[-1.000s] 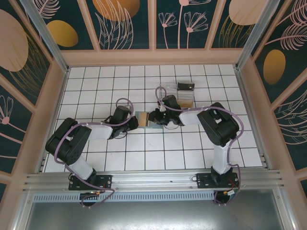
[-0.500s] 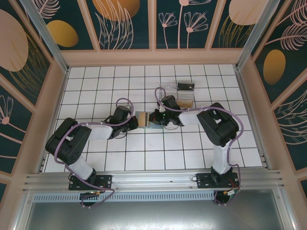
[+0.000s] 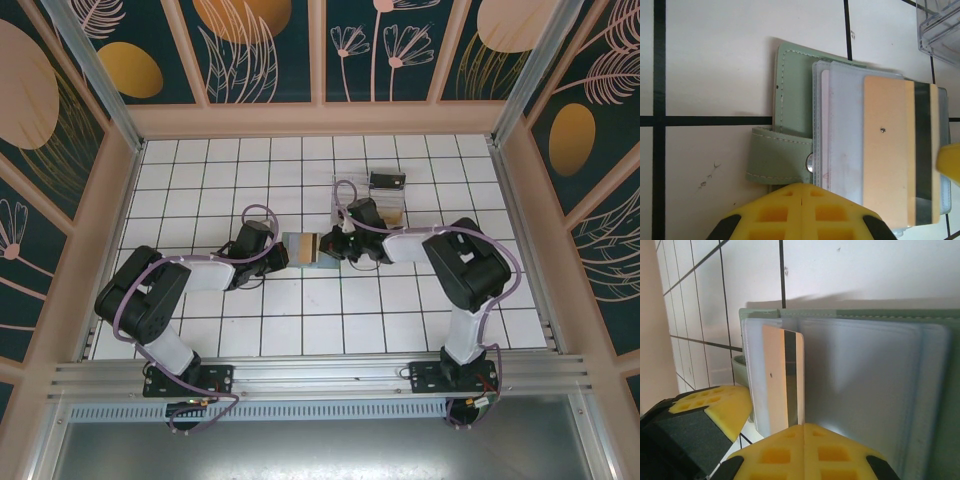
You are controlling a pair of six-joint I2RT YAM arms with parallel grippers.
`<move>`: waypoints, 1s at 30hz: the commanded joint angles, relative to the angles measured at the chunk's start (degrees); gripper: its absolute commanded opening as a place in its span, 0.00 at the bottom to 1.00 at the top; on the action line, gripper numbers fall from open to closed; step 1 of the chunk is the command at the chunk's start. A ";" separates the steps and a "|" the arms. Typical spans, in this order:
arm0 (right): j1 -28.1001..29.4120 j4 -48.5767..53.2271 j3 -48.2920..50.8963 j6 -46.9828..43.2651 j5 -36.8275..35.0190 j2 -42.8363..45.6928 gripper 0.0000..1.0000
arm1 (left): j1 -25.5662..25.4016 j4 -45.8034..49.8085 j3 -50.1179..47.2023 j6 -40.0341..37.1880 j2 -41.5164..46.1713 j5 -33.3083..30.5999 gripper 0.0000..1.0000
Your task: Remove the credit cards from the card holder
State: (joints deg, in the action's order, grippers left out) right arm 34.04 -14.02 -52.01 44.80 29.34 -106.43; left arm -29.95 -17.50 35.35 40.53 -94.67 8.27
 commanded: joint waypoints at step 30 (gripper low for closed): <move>1.69 -1.82 -3.01 -0.69 -0.71 -4.76 0.19 | -0.02 1.21 0.95 -1.07 -1.52 0.36 0.00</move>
State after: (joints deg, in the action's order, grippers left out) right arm 35.27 -16.45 -53.95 43.92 29.61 -110.10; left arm -29.95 -17.54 35.48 40.53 -94.94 8.51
